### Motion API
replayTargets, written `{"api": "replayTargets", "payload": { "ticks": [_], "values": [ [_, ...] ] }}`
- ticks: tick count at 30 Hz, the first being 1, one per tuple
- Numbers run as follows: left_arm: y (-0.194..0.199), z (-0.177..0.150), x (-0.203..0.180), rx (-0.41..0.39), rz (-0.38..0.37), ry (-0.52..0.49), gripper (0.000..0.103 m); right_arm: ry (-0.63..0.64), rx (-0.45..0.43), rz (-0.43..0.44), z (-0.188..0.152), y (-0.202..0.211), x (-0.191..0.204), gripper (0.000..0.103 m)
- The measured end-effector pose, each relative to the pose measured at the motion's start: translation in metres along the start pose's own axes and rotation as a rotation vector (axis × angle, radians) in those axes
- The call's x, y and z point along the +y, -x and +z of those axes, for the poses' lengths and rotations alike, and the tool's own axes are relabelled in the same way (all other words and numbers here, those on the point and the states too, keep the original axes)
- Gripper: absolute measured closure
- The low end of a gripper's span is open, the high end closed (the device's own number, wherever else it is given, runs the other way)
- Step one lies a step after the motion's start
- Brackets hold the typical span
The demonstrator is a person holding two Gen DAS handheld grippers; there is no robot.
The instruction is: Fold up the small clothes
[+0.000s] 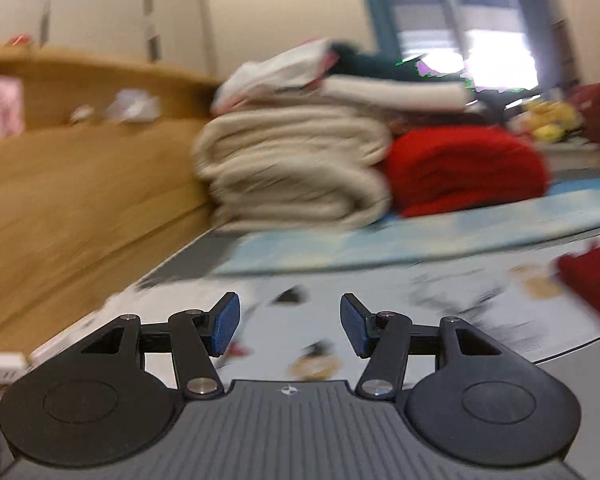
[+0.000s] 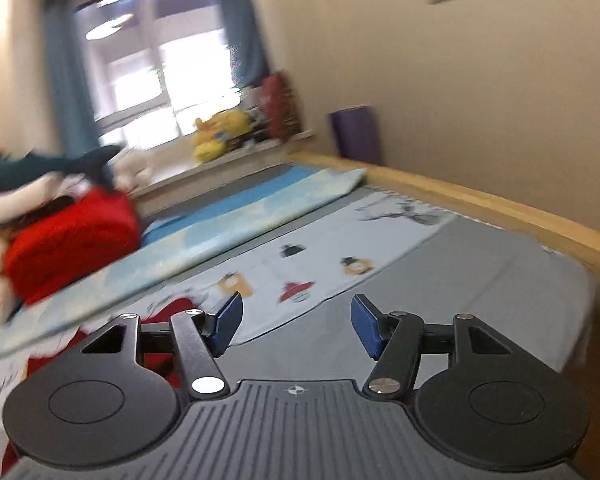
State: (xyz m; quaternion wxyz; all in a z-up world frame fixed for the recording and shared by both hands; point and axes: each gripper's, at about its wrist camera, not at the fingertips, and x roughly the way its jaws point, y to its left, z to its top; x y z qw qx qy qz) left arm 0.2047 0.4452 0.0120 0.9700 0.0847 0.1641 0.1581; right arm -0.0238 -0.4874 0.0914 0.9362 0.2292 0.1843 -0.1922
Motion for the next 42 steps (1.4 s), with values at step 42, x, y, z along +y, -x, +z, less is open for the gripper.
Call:
{"api": "replayTargets", "payload": {
  "ticks": [42],
  "values": [
    [0.154, 0.06, -0.201, 0.376, -0.369, 0.27, 0.034, 0.214, 0.589, 0.086, -0.114, -0.081, 0.042, 0.041]
  ]
}}
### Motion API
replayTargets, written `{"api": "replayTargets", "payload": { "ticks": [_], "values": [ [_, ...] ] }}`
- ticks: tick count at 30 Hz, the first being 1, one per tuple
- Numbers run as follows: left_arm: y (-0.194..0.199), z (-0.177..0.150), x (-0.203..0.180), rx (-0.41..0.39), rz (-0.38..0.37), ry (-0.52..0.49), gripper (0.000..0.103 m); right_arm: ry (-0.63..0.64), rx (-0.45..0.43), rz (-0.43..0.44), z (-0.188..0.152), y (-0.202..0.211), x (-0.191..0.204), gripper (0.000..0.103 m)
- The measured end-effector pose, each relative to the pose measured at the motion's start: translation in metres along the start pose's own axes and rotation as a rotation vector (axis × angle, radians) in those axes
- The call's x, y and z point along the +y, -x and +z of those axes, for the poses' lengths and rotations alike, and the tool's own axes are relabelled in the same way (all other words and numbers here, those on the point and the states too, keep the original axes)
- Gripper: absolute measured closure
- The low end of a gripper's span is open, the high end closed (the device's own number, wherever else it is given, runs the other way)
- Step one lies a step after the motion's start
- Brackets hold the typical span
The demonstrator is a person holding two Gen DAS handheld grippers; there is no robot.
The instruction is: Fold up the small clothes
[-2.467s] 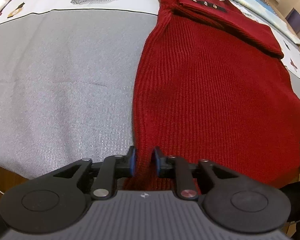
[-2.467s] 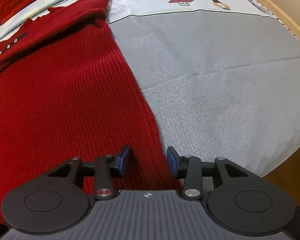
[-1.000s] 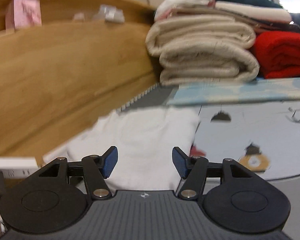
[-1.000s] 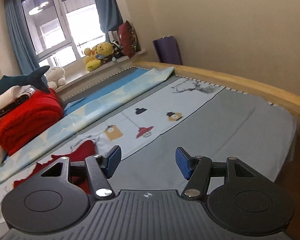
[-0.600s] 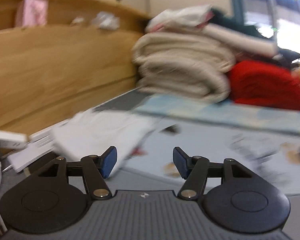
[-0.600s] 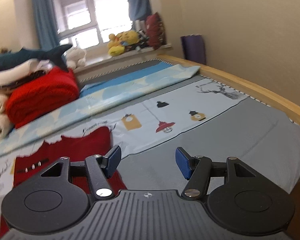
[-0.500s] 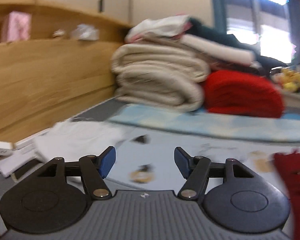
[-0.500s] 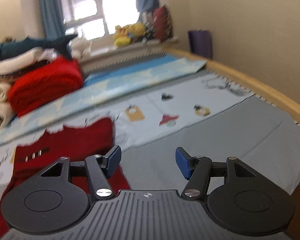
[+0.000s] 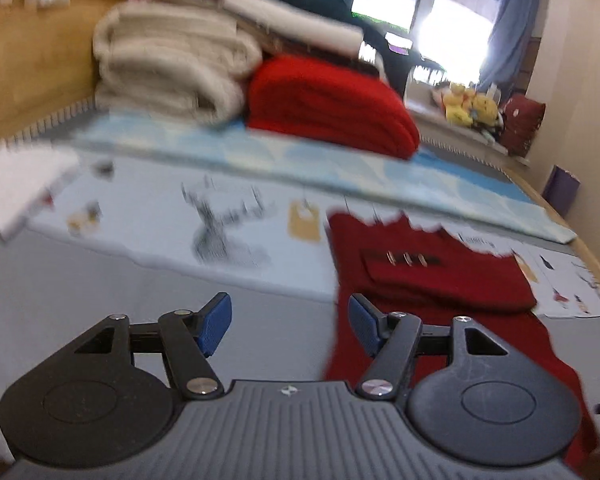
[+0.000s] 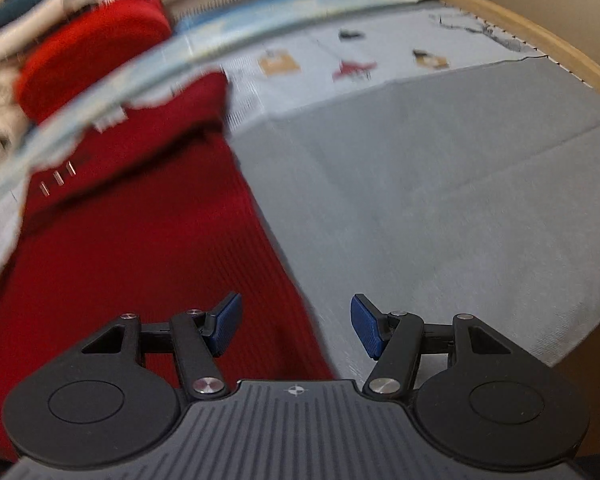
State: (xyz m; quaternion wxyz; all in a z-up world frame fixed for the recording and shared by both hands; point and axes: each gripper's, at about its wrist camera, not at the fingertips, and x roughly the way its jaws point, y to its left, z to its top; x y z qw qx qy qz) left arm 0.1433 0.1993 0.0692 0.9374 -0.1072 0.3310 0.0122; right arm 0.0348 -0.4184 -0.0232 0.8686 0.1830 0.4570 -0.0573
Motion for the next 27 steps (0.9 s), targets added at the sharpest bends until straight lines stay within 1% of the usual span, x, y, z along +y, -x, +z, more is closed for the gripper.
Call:
{"api": "replayTargets", "payload": {
  "ticks": [2, 3, 5, 7, 8, 9, 11, 14, 16, 17, 19, 21, 23, 24, 25, 26, 27],
  "values": [
    [-0.011, -0.022, -0.004, 0.073, 0.007, 0.045, 0.037, -0.013, 0.009, 0.014, 0.001, -0.001, 0.0, 0.041],
    [-0.018, -0.032, -0.005, 0.125, 0.017, 0.066, 0.04, -0.029, 0.011, 0.019, 0.002, -0.001, 0.0, 0.041],
    [-0.035, -0.051, -0.003, 0.268, 0.031, 0.095, 0.04, -0.053, 0.022, 0.02, 0.003, -0.003, 0.0, 0.041],
    [-0.048, -0.07, -0.004, 0.393, 0.041, 0.065, 0.04, -0.051, 0.047, 0.012, 0.002, -0.007, 0.0, 0.041],
    [-0.051, -0.076, -0.005, 0.426, 0.043, 0.053, 0.04, -0.042, 0.062, 0.003, 0.001, -0.01, 0.0, 0.041],
    [-0.054, -0.081, -0.006, 0.45, 0.028, 0.048, 0.04, -0.035, 0.078, -0.004, 0.0, -0.013, -0.001, 0.041],
    [-0.057, -0.086, -0.005, 0.485, -0.006, 0.053, 0.04, -0.035, 0.113, -0.018, -0.001, -0.018, -0.001, 0.041],
    [-0.06, -0.091, -0.002, 0.523, -0.017, 0.06, 0.043, -0.028, 0.167, -0.037, -0.005, -0.025, 0.002, 0.041],
    [-0.065, -0.097, -0.005, 0.557, -0.024, 0.057, 0.051, -0.002, 0.192, -0.054, -0.008, -0.029, 0.006, 0.041],
    [-0.067, -0.099, -0.007, 0.572, -0.027, 0.048, 0.052, 0.009, 0.203, -0.06, -0.01, -0.031, 0.008, 0.041],
    [-0.071, -0.103, -0.012, 0.599, -0.029, 0.019, 0.059, 0.021, 0.211, -0.066, -0.011, -0.031, 0.01, 0.041],
    [-0.074, -0.106, -0.017, 0.625, -0.031, -0.011, 0.063, 0.018, 0.216, -0.07, -0.012, -0.03, 0.01, 0.041],
    [-0.077, -0.109, -0.019, 0.626, -0.032, -0.032, 0.066, 0.018, 0.219, -0.075, -0.012, -0.03, 0.011, 0.041],
    [-0.077, -0.108, -0.019, 0.628, -0.037, -0.032, 0.07, 0.026, 0.22, -0.077, -0.012, -0.03, 0.012, 0.041],
    [-0.078, -0.108, -0.019, 0.629, -0.04, -0.032, 0.075, 0.035, 0.221, -0.077, -0.013, -0.03, 0.014, 0.042],
    [-0.079, -0.108, -0.02, 0.63, -0.041, -0.033, 0.078, 0.046, 0.222, -0.073, -0.015, -0.029, 0.015, 0.044],
    [-0.08, -0.108, -0.02, 0.63, -0.043, -0.038, 0.082, 0.056, 0.221, -0.066, -0.015, -0.03, 0.017, 0.05]
  ]
}}
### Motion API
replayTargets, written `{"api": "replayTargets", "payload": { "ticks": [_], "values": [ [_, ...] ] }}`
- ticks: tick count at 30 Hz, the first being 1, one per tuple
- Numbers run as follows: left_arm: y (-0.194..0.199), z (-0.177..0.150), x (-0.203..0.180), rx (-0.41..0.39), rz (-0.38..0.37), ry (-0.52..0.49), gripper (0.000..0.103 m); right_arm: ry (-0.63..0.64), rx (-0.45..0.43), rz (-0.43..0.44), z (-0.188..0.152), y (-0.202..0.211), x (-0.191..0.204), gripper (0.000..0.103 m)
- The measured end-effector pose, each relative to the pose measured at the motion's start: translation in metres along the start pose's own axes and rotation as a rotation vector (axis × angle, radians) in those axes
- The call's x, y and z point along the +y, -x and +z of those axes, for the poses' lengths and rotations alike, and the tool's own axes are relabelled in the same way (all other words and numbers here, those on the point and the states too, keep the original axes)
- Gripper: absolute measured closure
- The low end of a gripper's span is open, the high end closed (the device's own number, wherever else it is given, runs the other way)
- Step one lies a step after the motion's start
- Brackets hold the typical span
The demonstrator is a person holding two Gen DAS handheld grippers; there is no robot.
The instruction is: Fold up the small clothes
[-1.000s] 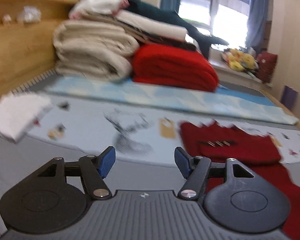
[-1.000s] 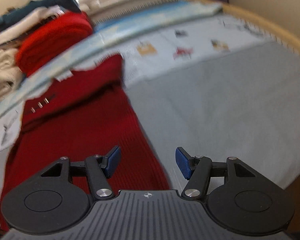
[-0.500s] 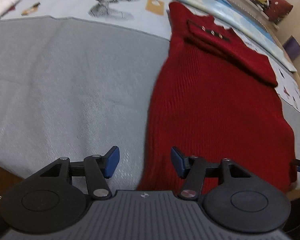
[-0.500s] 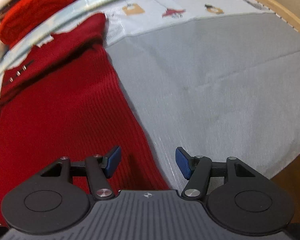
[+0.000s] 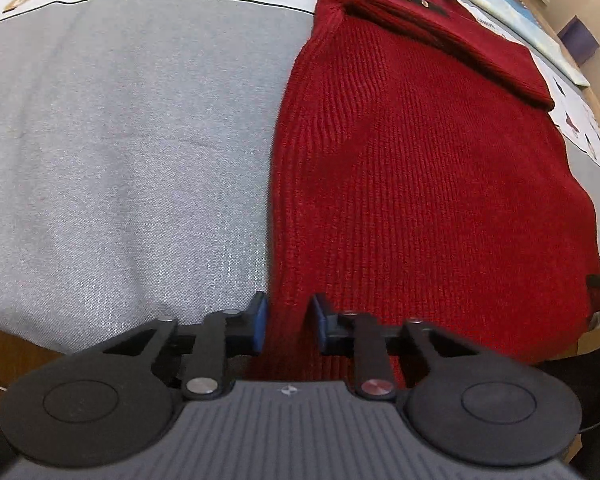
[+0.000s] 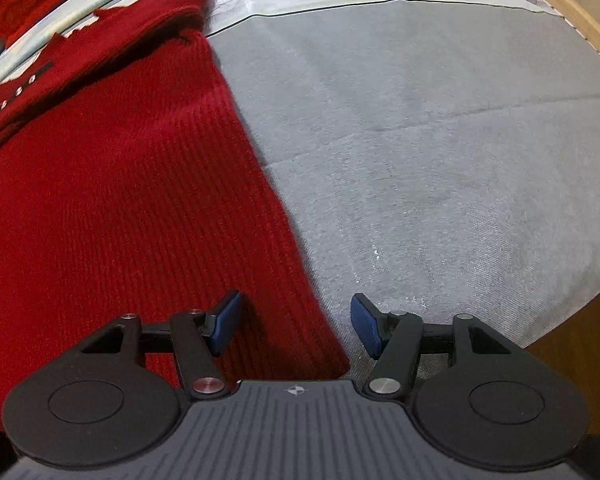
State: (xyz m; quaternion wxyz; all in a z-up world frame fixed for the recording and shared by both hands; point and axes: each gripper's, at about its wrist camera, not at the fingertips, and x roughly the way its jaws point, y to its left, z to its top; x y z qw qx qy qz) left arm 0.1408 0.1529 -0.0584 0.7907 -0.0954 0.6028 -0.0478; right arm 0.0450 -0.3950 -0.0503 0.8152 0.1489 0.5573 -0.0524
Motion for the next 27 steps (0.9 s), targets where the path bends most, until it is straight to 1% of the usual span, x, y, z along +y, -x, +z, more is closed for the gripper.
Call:
{"api": "replayTargets", "payload": {
  "ticks": [1, 2, 4, 5, 8, 10, 11, 13, 16, 21, 25, 27],
  "values": [
    [0.0006, -0.0007, -0.0004, -0.001, -0.001, -0.006, 0.085, 0.01, -0.001, 0.012, -0.0007, 0.0005, 0.0017, 0.06],
    [0.0008, -0.0008, -0.0014, -0.004, 0.0, -0.014, 0.086, 0.018, -0.002, 0.024, -0.0017, 0.0014, 0.0029, 0.065],
    [0.0023, -0.002, -0.0019, -0.008, 0.0, -0.021, 0.087, 0.033, -0.007, 0.046, -0.0035, 0.004, 0.0054, 0.085],
    [0.0037, -0.0046, -0.0027, -0.011, -0.001, -0.02, 0.087, 0.038, -0.011, 0.062, -0.0045, 0.006, 0.0063, 0.088],
    [0.0027, -0.0044, 0.0003, -0.007, 0.003, -0.003, 0.084, 0.046, -0.012, 0.074, -0.0038, 0.007, 0.0055, 0.088],
    [0.001, -0.004, 0.0008, -0.002, 0.005, 0.004, 0.083, 0.041, -0.006, 0.07, -0.0037, 0.0062, 0.0039, 0.086],
    [0.0012, -0.0046, -0.0007, 0.0, 0.009, -0.002, 0.083, 0.035, -0.003, 0.061, -0.0039, 0.0056, 0.0034, 0.082],
    [-0.0001, -0.0052, -0.0025, 0.0, 0.016, -0.012, 0.082, 0.027, -0.002, 0.026, -0.0021, 0.0007, 0.0055, 0.063],
    [0.0001, -0.0026, -0.0056, 0.003, 0.016, -0.009, 0.082, 0.042, 0.0, 0.014, -0.0018, -0.0011, 0.009, 0.061],
    [0.0016, -0.0019, -0.0073, 0.001, 0.018, -0.011, 0.082, 0.025, 0.002, 0.015, -0.0014, -0.0021, 0.0078, 0.06],
    [0.0012, -0.0021, -0.0075, 0.002, 0.017, -0.013, 0.082, 0.026, -0.003, -0.004, -0.0015, -0.0018, 0.0096, 0.052],
    [0.0001, -0.0025, -0.0075, 0.002, 0.017, -0.014, 0.082, 0.027, -0.001, -0.005, -0.0015, -0.0022, 0.0098, 0.05]
  ]
}}
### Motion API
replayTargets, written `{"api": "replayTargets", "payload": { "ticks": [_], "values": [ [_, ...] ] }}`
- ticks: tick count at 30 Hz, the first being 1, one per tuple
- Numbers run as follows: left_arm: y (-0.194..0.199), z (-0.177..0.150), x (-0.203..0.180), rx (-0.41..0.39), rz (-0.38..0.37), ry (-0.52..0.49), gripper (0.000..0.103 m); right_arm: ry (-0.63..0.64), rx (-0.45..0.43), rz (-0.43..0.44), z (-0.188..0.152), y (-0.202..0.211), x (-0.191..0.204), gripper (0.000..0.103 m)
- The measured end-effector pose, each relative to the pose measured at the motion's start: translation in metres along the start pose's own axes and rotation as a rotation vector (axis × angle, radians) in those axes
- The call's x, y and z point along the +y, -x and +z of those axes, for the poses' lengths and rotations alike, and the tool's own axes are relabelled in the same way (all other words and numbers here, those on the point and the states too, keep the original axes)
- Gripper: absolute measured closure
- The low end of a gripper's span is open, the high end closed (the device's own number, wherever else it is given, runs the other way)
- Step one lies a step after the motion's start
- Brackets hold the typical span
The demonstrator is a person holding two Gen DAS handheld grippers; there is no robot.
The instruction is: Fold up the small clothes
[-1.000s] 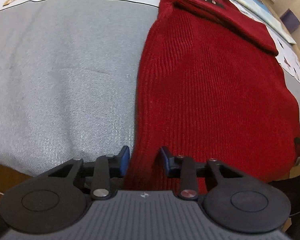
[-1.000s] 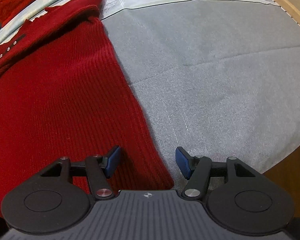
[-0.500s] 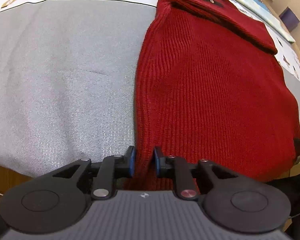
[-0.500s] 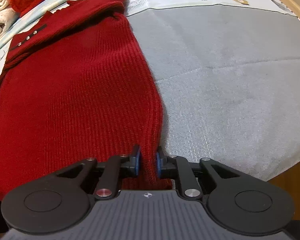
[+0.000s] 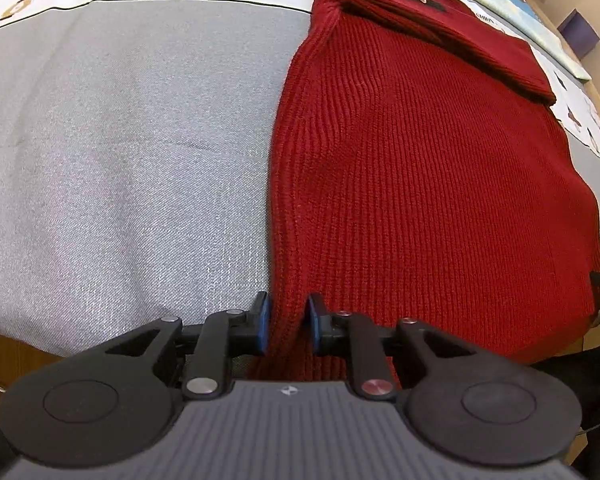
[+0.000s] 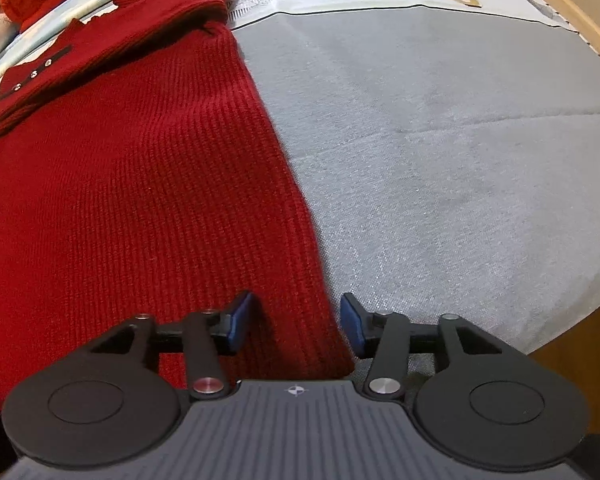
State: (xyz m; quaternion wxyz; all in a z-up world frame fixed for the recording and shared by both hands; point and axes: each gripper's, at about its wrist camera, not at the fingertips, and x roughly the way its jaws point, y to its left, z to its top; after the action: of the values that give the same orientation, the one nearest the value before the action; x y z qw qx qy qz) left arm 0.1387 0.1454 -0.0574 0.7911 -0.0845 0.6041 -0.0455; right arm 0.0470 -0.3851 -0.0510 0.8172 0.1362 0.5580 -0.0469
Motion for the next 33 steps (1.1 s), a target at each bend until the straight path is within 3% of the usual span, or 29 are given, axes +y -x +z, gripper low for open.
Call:
{"api": "replayTargets", "payload": {
  "ticks": [4, 6, 8, 10, 15, 17, 23, 27, 30, 33],
  "values": [
    [0.0, 0.0, 0.0, -0.001, 0.0, -0.004, 0.082, 0.028, 0.003, 0.008, -0.001, 0.0, 0.004, 0.046],
    [0.001, 0.0, 0.0, -0.004, 0.0, -0.006, 0.083, 0.042, 0.0, 0.032, -0.001, 0.0, 0.006, 0.059],
    [0.002, -0.001, -0.001, -0.008, -0.003, -0.009, 0.086, 0.066, -0.002, 0.065, -0.002, 0.002, 0.009, 0.081],
    [0.004, -0.001, 0.0, -0.021, -0.006, -0.005, 0.087, 0.073, -0.002, 0.08, -0.002, 0.004, 0.01, 0.085],
    [0.007, -0.002, 0.005, -0.035, -0.016, 0.02, 0.088, 0.021, -0.027, 0.15, -0.002, 0.013, 0.003, 0.087],
    [0.006, -0.002, 0.004, -0.02, -0.012, 0.011, 0.087, 0.025, -0.026, 0.138, -0.003, 0.013, 0.005, 0.087],
    [0.008, -0.005, 0.003, -0.007, 0.002, -0.007, 0.086, 0.102, 0.008, 0.081, -0.007, 0.007, 0.018, 0.069],
    [0.007, -0.004, -0.001, -0.003, 0.011, -0.025, 0.085, 0.135, 0.008, 0.074, -0.01, 0.007, 0.024, 0.067],
    [0.009, -0.005, -0.003, -0.005, 0.016, -0.034, 0.085, 0.135, 0.012, 0.08, -0.011, 0.009, 0.024, 0.067],
    [0.011, -0.003, -0.004, -0.02, 0.017, -0.033, 0.088, 0.138, 0.012, 0.1, -0.011, 0.01, 0.024, 0.079]
  ]
}}
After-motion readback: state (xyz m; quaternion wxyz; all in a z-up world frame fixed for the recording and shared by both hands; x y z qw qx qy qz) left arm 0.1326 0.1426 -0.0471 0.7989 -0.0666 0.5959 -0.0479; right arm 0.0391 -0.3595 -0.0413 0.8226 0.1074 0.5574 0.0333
